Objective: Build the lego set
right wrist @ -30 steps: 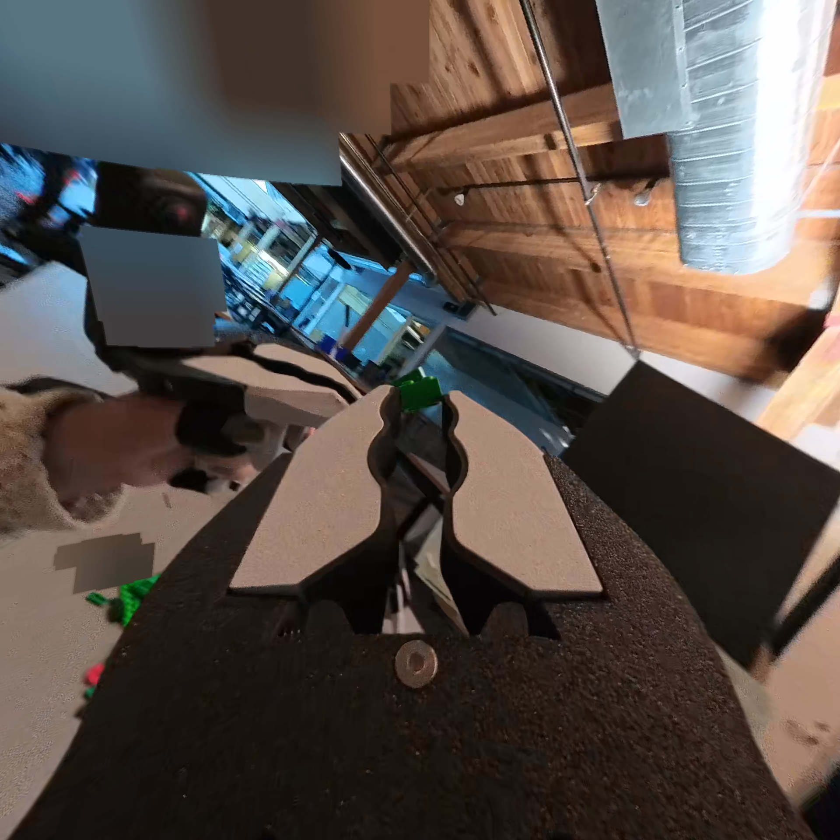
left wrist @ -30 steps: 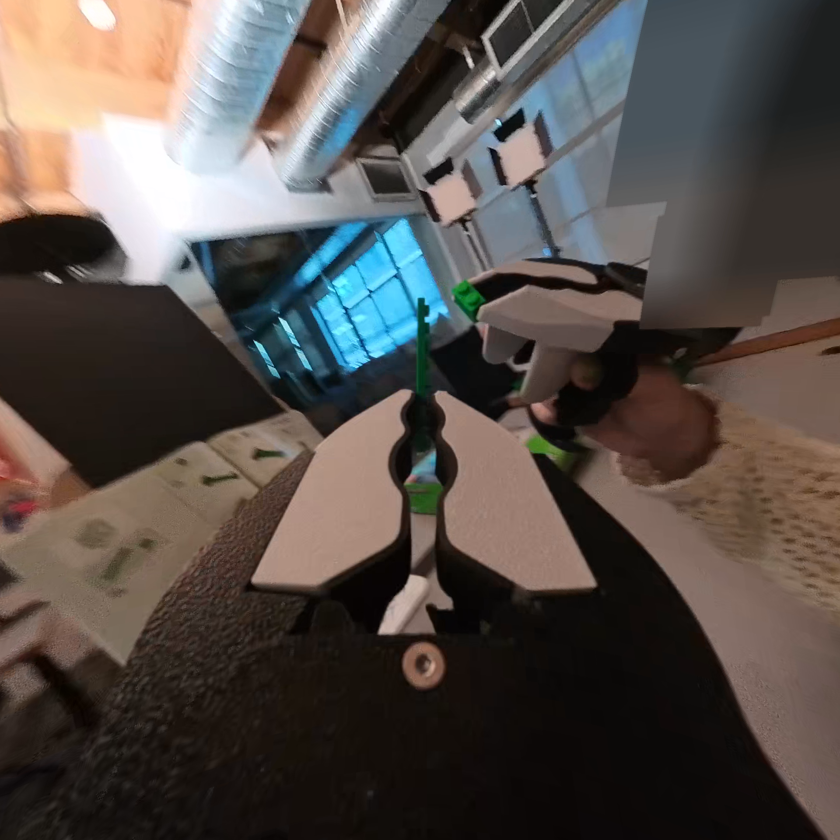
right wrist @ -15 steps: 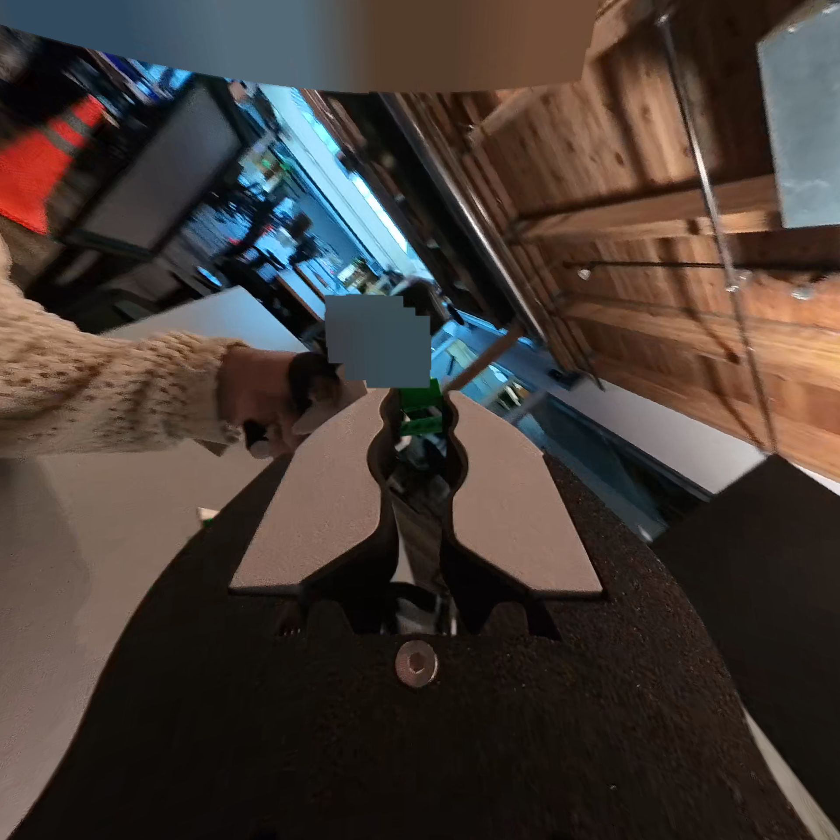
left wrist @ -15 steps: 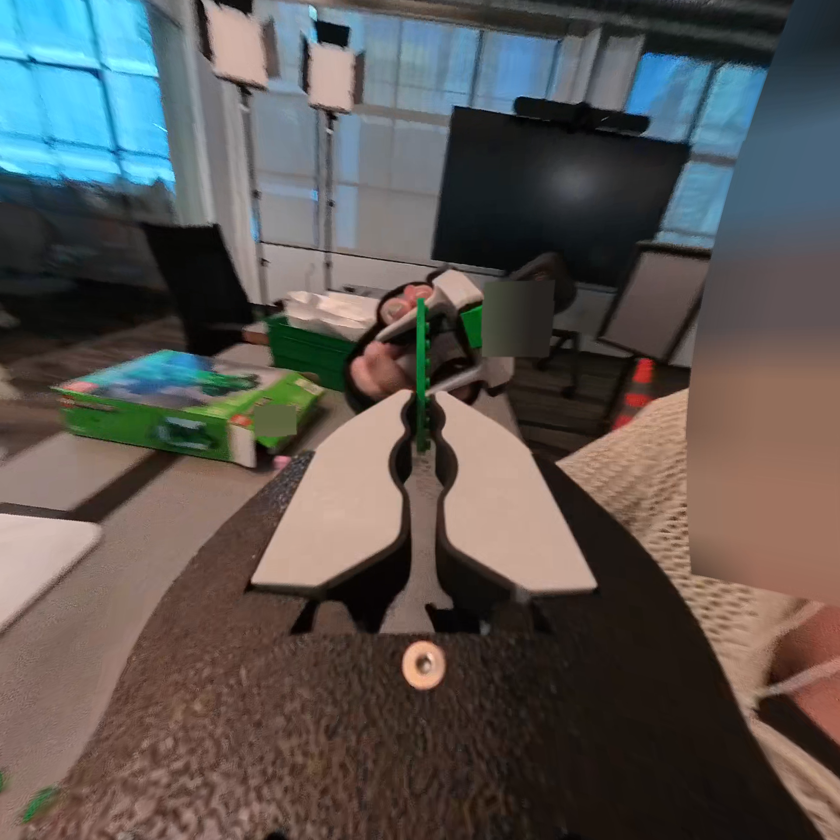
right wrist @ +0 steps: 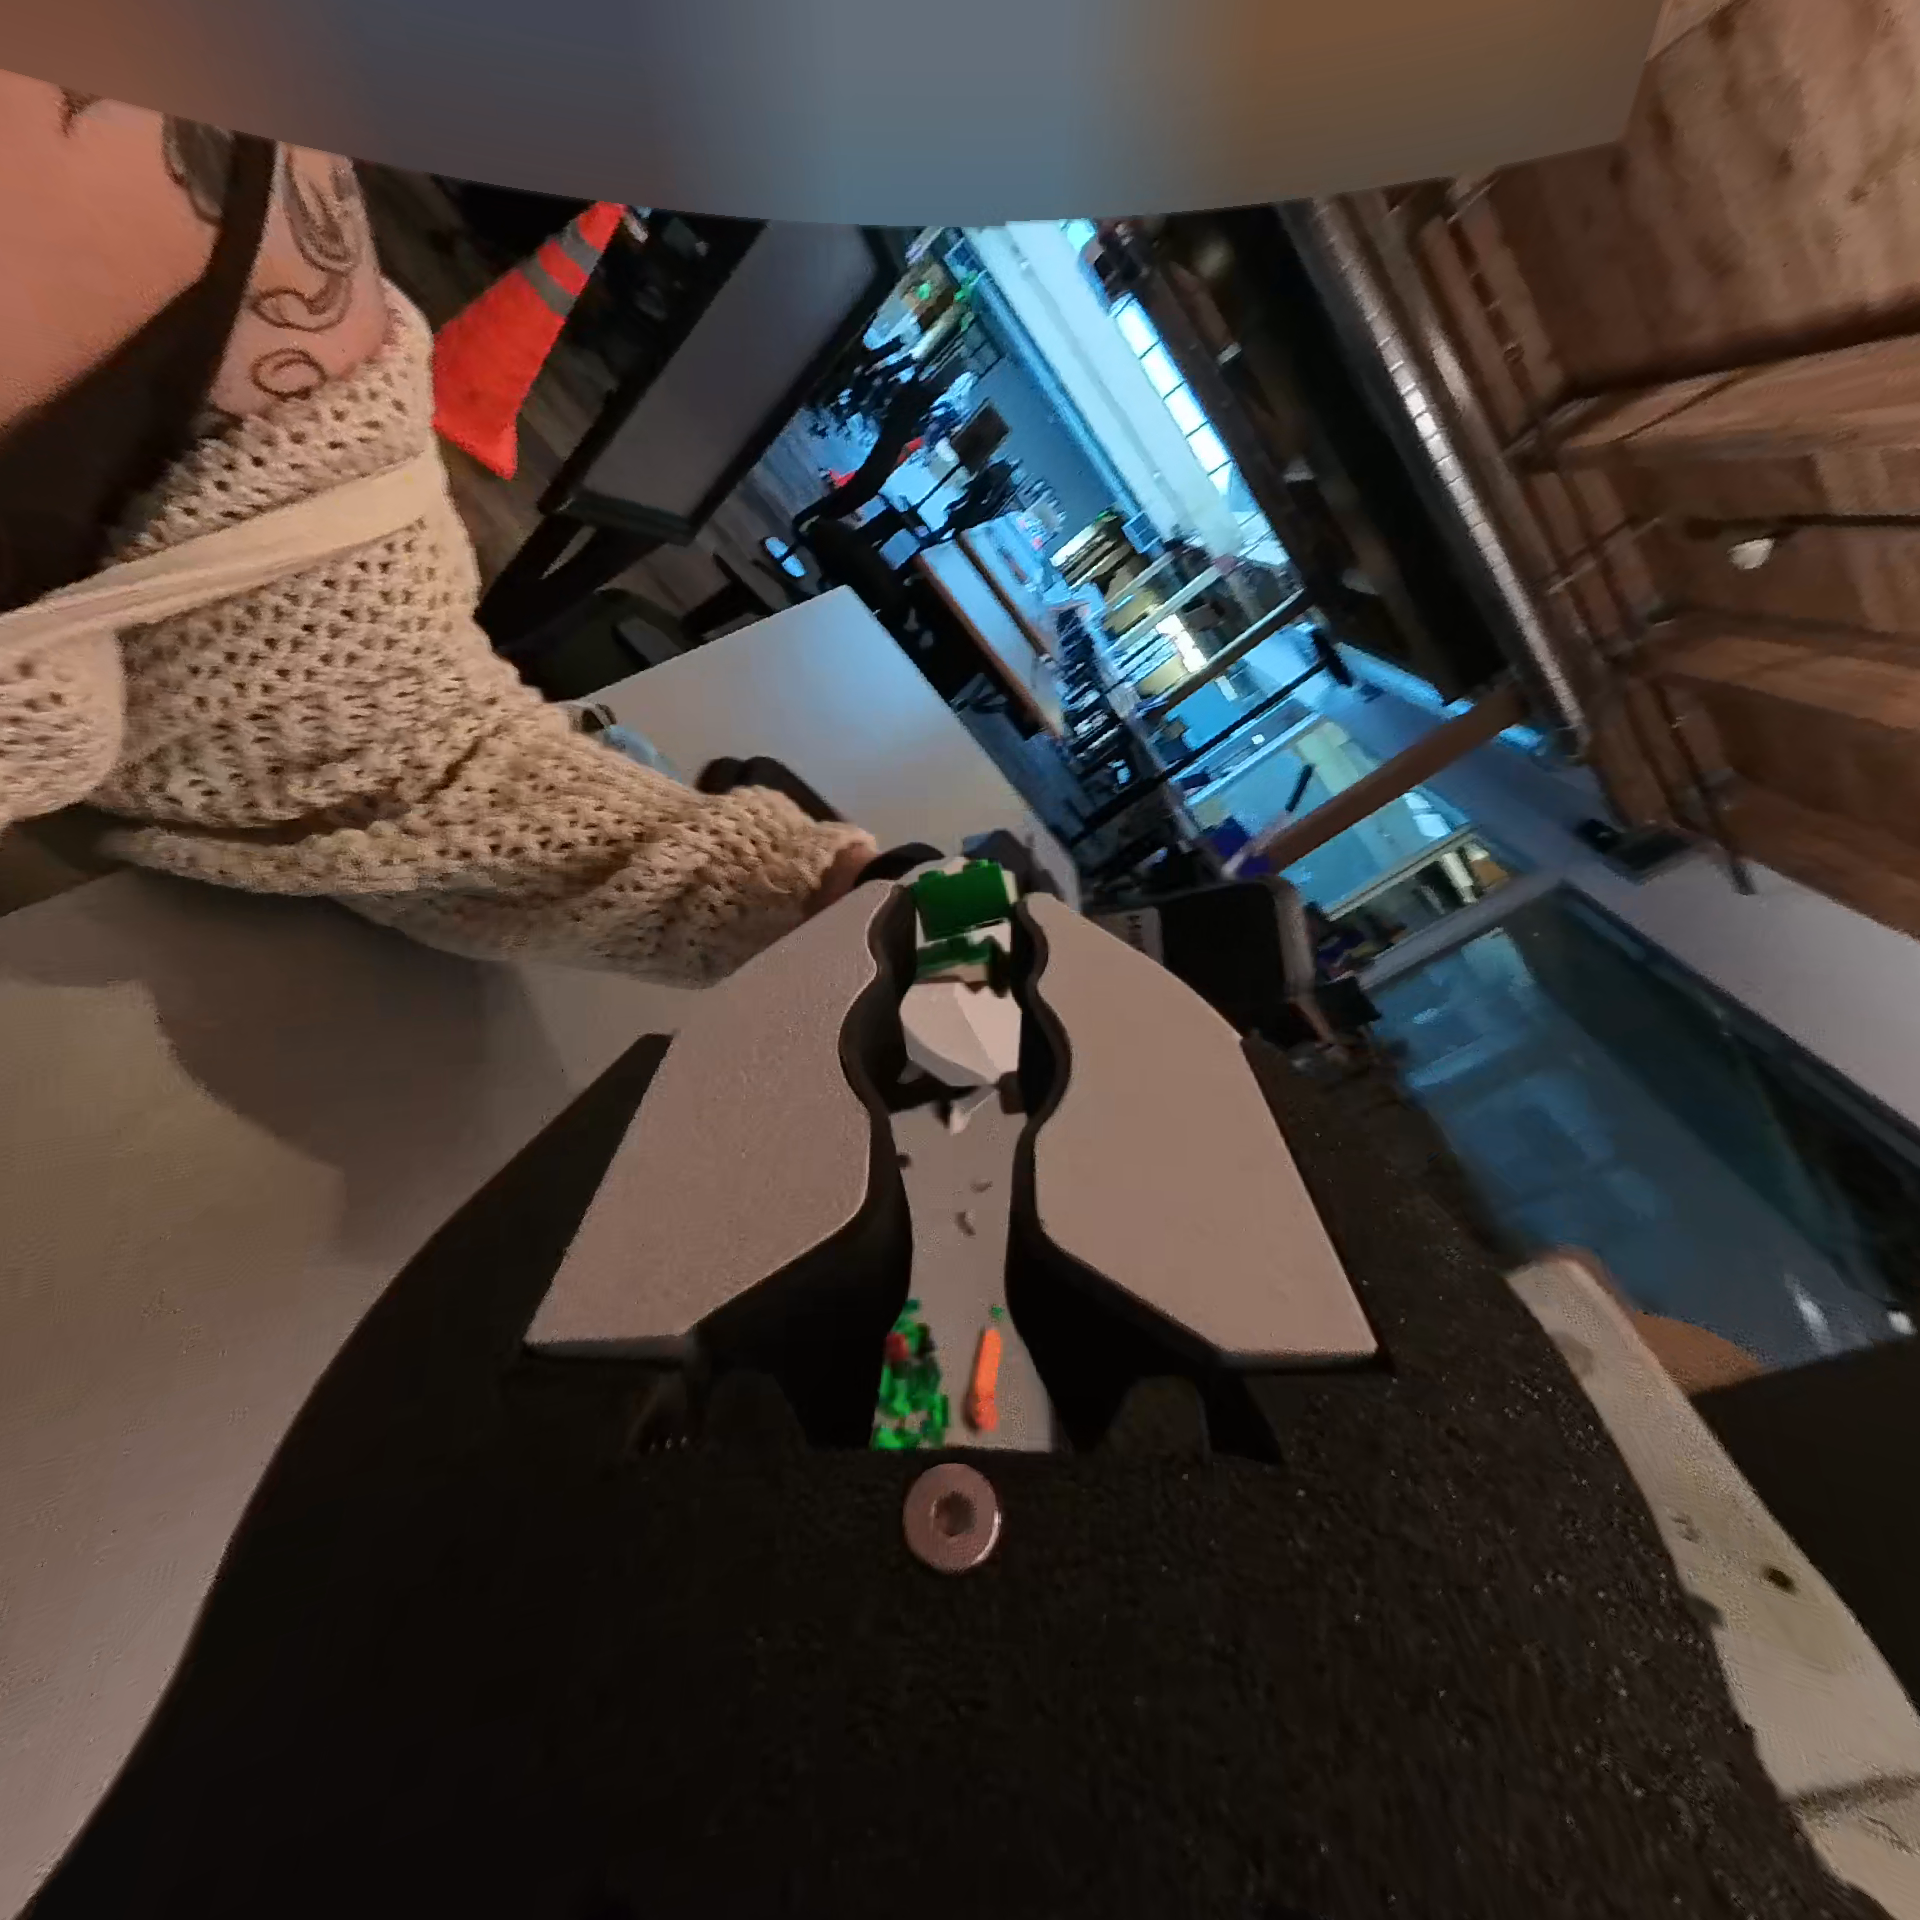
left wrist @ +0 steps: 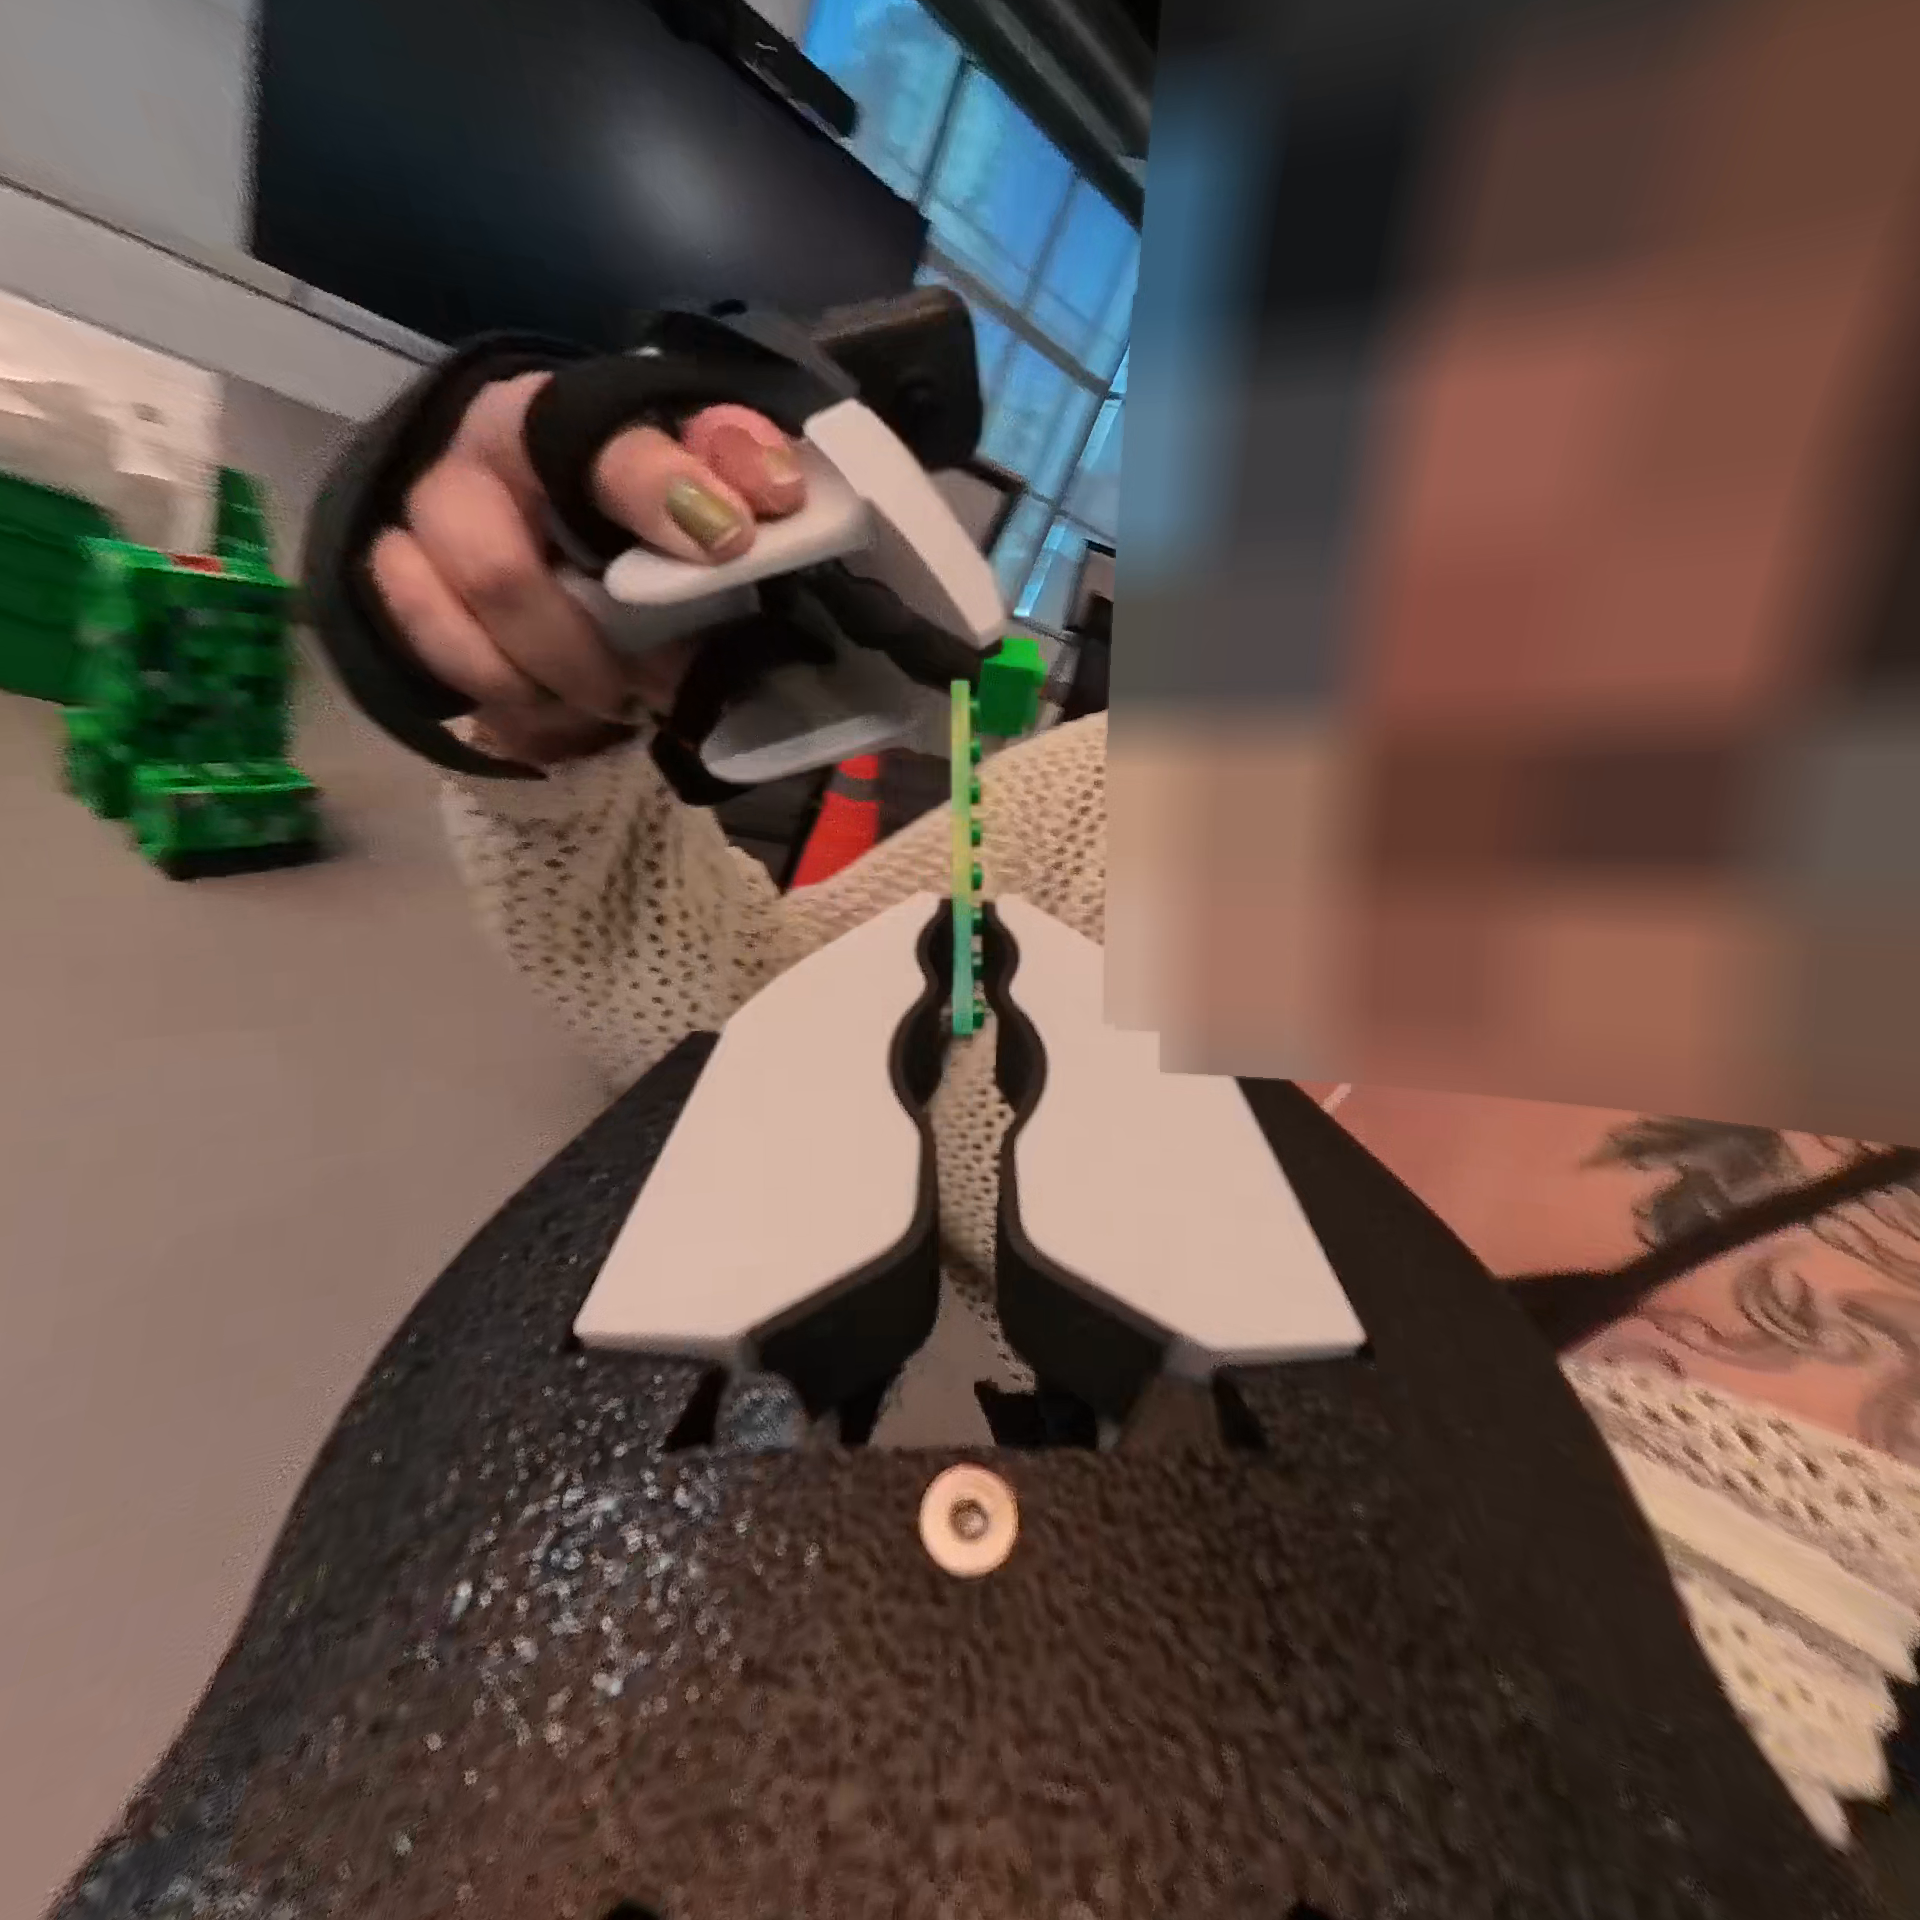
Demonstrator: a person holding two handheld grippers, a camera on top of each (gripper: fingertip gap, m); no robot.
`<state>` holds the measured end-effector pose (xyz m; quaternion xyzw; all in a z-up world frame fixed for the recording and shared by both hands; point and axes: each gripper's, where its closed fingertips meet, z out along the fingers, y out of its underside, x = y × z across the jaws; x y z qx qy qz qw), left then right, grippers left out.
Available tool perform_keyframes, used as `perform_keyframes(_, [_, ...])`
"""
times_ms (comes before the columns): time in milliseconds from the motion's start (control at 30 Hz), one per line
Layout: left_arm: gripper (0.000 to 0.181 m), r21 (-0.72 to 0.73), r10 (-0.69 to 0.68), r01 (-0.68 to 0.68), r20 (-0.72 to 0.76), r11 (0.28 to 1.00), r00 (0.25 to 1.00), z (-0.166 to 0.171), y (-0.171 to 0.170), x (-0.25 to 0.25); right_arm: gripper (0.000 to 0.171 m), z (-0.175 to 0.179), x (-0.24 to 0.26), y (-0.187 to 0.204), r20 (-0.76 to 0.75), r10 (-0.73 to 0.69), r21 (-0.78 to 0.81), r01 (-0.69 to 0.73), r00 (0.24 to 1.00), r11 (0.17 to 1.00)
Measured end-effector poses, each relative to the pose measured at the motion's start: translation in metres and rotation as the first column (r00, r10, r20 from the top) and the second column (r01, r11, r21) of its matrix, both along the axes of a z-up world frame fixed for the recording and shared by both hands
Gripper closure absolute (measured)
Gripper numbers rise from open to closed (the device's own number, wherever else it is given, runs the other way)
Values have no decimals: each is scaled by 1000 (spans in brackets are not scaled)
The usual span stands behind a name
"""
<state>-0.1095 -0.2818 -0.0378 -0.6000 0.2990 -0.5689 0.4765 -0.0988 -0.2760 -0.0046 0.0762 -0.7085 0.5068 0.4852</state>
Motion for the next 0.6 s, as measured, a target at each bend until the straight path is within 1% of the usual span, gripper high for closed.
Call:
perform_keyframes(67, [178, -3, -64, 64, 30, 998, 997, -2, -3, 1, 154, -5, 4, -9, 48, 20, 29, -22, 999, 999])
perform_keyframes(133, [178, 1, -123, 123, 53, 992, 991, -6, -6, 2, 154, -11, 2, -14, 83, -8, 73, 2, 997, 997])
perform_keyframes(300, [178, 29, -252, 250, 93, 968, 963, -12, -16, 2, 154, -21, -2, -29, 118, -48, 146, 30, 992, 989])
perform_keyframes(467, [178, 38, -294, 292, 74, 956, 953, -17, -22, 3, 154, -22, 1, -32, 141, -37, 148, 16, 989, 989])
perform_keyframes(600, [178, 52, -300, 297, 67, 953, 952, -16, -25, 4, 154, -22, 2, -31, 162, -30, 136, 8, 986, 991])
